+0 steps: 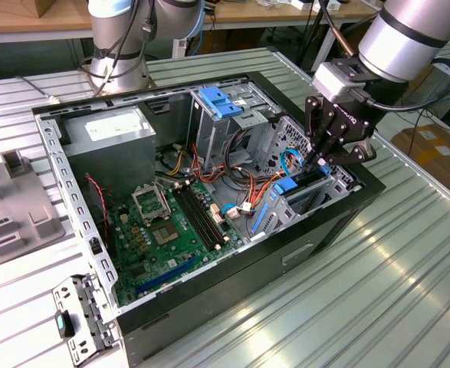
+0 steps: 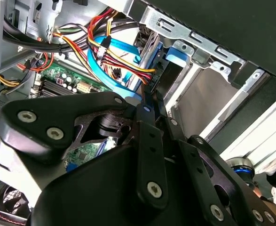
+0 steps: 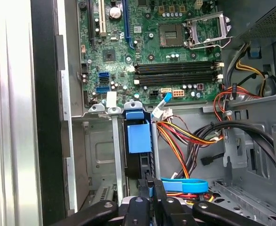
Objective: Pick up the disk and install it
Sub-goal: 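Insert the second disk wire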
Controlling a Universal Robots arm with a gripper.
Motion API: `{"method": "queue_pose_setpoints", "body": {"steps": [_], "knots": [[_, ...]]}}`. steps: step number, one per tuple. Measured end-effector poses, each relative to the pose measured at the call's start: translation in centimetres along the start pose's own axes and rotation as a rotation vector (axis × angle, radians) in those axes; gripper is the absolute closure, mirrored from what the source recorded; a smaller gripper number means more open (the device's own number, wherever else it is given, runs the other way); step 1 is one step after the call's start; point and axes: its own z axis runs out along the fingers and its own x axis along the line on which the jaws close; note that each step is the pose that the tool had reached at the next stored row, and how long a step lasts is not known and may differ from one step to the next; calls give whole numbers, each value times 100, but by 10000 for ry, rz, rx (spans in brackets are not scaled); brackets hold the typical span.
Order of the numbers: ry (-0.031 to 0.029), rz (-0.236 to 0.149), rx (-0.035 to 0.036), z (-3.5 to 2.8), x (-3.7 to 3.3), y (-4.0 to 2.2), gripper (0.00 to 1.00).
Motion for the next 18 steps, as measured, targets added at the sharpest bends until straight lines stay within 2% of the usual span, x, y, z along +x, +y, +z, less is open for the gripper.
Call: {"method": "queue_pose_setpoints", "body": {"steps": [8, 18], "knots": [[2, 0, 1, 47, 14, 5, 84], [3, -1, 0, 81, 43, 41, 84]]}}
